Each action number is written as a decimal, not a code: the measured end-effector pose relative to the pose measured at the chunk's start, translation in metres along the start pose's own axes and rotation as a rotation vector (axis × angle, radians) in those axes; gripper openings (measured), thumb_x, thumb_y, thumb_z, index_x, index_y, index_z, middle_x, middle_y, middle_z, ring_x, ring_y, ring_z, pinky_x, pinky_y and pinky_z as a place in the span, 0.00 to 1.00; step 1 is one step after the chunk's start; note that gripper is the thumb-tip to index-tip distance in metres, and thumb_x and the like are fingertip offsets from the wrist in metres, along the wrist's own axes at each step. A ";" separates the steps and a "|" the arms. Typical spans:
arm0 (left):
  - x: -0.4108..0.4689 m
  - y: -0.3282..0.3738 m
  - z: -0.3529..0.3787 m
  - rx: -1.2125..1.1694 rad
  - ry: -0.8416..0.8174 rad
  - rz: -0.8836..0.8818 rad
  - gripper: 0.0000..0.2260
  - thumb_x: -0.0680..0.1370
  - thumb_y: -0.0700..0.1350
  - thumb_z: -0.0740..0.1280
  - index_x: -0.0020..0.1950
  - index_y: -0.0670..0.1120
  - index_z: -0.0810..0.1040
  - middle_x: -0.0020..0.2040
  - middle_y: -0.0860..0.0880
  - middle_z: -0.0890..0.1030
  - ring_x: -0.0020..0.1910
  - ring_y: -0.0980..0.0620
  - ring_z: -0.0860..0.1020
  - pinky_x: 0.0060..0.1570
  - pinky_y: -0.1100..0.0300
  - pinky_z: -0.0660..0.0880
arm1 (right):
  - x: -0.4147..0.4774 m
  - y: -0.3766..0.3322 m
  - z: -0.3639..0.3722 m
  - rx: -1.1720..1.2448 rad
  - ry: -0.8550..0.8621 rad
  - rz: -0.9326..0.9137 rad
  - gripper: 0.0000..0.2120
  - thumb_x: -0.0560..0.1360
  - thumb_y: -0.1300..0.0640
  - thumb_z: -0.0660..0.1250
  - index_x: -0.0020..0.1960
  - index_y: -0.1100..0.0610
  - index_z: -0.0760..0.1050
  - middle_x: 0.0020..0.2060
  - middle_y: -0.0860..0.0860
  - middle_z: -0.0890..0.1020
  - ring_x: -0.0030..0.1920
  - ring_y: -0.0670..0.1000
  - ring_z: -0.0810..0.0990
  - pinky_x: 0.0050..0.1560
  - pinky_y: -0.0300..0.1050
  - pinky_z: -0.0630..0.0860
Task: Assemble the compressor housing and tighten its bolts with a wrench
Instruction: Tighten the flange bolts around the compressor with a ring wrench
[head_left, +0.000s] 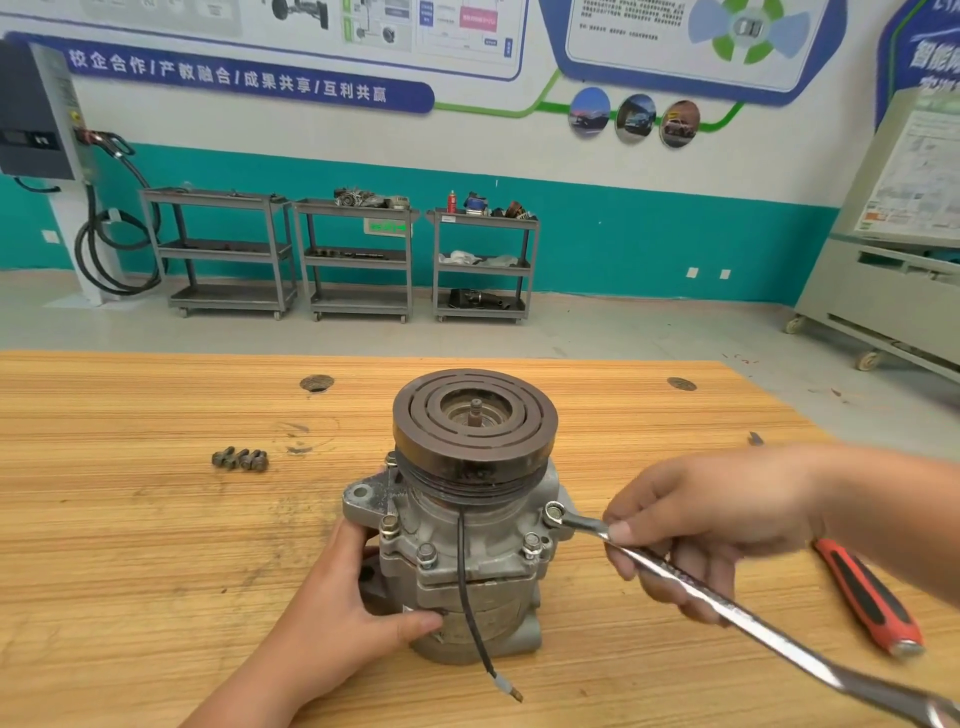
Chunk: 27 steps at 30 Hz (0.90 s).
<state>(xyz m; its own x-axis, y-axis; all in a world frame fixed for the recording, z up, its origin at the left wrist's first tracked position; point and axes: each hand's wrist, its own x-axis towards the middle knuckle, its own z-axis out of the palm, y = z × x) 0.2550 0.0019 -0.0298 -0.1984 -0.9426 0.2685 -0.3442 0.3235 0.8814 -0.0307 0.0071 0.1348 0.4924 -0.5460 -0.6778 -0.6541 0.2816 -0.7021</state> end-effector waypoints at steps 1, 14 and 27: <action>0.000 0.000 0.000 0.003 0.000 0.003 0.40 0.53 0.67 0.75 0.60 0.72 0.60 0.62 0.60 0.72 0.57 0.74 0.70 0.48 0.79 0.68 | 0.001 0.005 0.012 0.205 -0.003 -0.066 0.10 0.79 0.55 0.57 0.43 0.58 0.73 0.27 0.51 0.78 0.26 0.48 0.79 0.27 0.37 0.76; 0.000 0.000 0.000 0.023 0.015 0.001 0.40 0.52 0.67 0.75 0.61 0.68 0.61 0.61 0.58 0.73 0.57 0.72 0.71 0.48 0.77 0.69 | 0.004 0.046 0.084 0.580 0.210 -0.419 0.12 0.72 0.54 0.67 0.53 0.55 0.83 0.33 0.52 0.77 0.35 0.48 0.77 0.40 0.39 0.73; 0.000 0.000 0.000 0.001 0.020 -0.001 0.41 0.51 0.69 0.75 0.61 0.66 0.63 0.61 0.60 0.73 0.57 0.74 0.70 0.47 0.79 0.68 | 0.003 0.009 -0.014 -1.193 0.687 -0.242 0.20 0.79 0.41 0.48 0.64 0.43 0.71 0.52 0.40 0.75 0.53 0.43 0.73 0.56 0.41 0.68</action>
<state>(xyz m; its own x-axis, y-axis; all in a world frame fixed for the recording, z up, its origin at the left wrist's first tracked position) 0.2556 0.0023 -0.0298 -0.1794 -0.9443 0.2757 -0.3456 0.3229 0.8811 -0.0431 -0.0035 0.1296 0.5127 -0.8545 -0.0833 -0.8536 -0.5178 0.0578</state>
